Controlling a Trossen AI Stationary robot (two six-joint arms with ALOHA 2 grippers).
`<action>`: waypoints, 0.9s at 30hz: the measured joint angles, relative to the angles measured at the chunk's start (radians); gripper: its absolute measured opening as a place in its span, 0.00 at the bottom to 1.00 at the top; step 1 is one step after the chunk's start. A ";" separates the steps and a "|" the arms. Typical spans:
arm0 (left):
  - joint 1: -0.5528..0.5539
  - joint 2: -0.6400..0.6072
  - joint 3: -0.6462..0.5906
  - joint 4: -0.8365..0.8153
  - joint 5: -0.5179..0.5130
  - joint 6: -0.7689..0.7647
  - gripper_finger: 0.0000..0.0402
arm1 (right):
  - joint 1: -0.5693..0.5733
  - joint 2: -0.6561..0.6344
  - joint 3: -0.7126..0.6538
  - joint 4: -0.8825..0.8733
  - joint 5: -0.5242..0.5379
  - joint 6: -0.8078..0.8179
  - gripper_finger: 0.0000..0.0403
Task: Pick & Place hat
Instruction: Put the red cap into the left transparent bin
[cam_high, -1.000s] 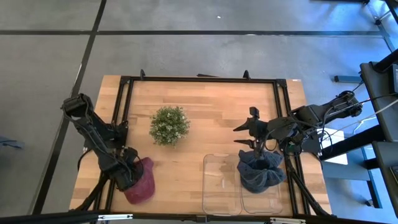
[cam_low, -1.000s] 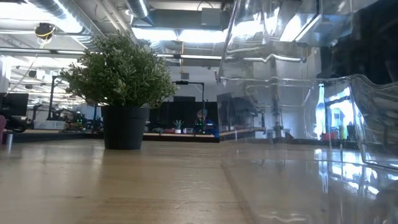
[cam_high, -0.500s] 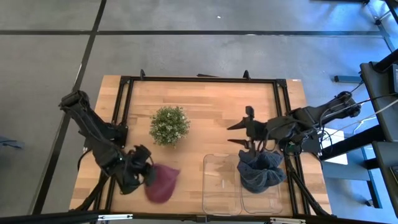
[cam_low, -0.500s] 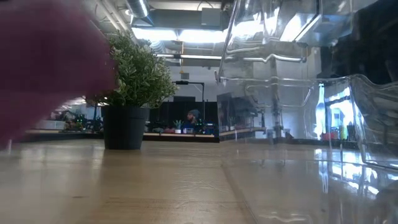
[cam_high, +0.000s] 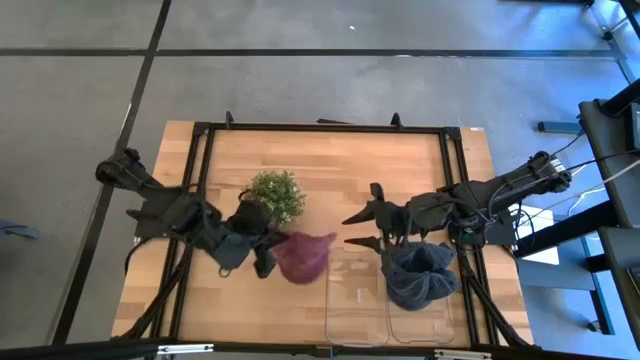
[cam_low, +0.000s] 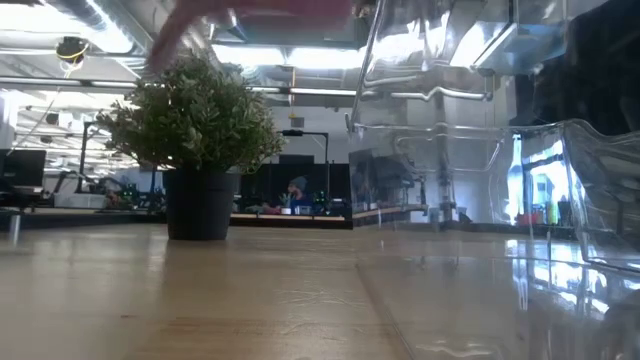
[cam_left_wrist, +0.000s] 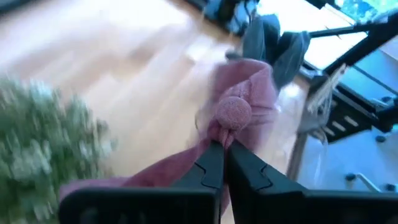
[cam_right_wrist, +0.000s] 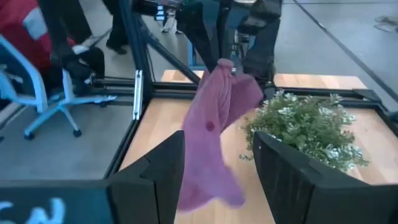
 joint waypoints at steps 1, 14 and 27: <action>0.017 0.009 0.021 -0.001 -0.006 0.036 0.01 | -0.005 0.001 0.006 -0.002 -0.006 0.007 0.47; 0.183 0.195 0.176 0.129 0.022 0.439 0.01 | -0.077 0.194 0.422 -0.440 -0.172 0.044 0.47; 0.185 0.287 0.299 0.156 0.008 0.518 0.01 | -0.087 0.318 0.650 -0.770 -0.065 0.185 0.42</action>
